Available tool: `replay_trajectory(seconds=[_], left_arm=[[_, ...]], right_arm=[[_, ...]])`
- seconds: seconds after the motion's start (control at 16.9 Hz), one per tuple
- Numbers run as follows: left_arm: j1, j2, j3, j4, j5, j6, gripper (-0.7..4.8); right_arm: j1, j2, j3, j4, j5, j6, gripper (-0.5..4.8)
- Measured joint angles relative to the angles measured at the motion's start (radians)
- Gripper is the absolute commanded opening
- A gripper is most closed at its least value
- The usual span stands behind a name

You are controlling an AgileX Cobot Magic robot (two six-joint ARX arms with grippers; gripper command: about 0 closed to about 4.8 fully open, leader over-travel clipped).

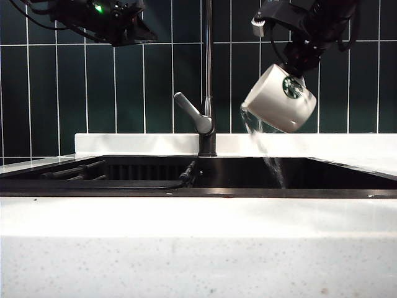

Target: Pick up the mug next to the sink, go to the faucet to get some water, pour the water into the sink, and finally put the mug back to its place.

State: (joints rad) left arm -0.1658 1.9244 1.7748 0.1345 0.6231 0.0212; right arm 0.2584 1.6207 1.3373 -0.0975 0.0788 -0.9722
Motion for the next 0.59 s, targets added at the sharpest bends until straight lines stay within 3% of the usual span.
replay_trajectory(seconds=[0.18, 0.3, 0.47, 0.59], left_arm=[[0.000, 0.000, 0.000, -0.018, 0.000, 0.000, 0.70], [0.000, -0.005, 0.000, -0.081, -0.003, 0.000, 0.30], [0.000, -0.050, 0.000, -0.216, -0.004, 0.044, 0.16], [0.000, -0.116, 0.000, -0.322, -0.019, 0.075, -0.06]], right_arm=[[0.001, 0.000, 0.000, 0.001, -0.003, -0.101, 0.08], [0.000, 0.000, 0.000, 0.002, 0.000, -0.315, 0.08], [0.000, -0.001, 0.000, 0.008, 0.013, -0.346, 0.10], [0.002, -0.001, 0.001, 0.016, 0.016, -0.439, 0.13]])
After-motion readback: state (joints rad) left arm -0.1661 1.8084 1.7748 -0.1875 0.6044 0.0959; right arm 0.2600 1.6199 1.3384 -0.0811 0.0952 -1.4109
